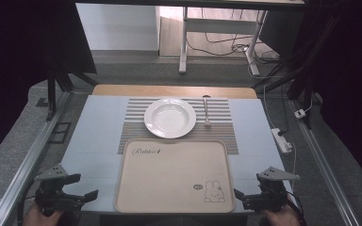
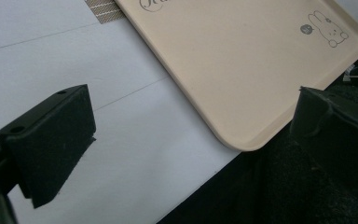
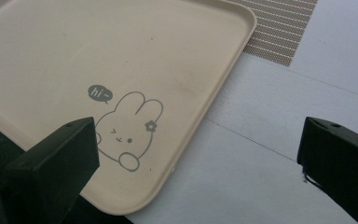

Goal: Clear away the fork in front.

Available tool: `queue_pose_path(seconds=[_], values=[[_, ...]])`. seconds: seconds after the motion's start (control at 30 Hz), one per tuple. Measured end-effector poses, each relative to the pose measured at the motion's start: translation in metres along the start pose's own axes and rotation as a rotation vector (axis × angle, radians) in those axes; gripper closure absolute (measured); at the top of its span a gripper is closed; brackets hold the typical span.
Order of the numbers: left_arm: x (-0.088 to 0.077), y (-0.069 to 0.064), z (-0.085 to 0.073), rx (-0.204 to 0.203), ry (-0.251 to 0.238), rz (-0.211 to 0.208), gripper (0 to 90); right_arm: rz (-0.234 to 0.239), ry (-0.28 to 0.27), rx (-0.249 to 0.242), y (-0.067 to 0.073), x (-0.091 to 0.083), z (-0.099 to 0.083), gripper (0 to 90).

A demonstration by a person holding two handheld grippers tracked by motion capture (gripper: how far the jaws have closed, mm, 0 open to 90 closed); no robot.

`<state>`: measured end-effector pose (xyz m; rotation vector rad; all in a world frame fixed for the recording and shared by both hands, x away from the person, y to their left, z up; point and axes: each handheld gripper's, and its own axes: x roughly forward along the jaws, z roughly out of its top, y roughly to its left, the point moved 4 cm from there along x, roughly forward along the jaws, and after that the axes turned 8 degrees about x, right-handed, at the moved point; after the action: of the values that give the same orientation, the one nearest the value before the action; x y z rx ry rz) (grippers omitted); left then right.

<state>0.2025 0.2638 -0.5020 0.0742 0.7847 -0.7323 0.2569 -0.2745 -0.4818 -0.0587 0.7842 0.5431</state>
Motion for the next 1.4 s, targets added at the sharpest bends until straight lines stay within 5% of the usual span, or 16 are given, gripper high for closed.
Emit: queue_pose_path(seconds=[0.5,0.83,1.2,1.4], values=[[0.0,0.0,0.0,-0.002,0.0,-0.004,0.6,-0.007,-0.018,-0.068,0.004,0.006,0.009,0.0],[0.0,0.0,0.0,-0.001,0.002,-0.004,0.8,0.037,0.001,-0.086,0.005,0.023,0.018,0.0],[0.001,0.001,0.001,-0.005,0.005,-0.005,0.8,0.039,0.028,-0.161,0.006,0.04,0.035,0.0],[0.001,0.001,0.0,-0.009,0.006,-0.005,0.9,0.038,0.037,-0.158,0.006,0.051,0.044,0.0]])
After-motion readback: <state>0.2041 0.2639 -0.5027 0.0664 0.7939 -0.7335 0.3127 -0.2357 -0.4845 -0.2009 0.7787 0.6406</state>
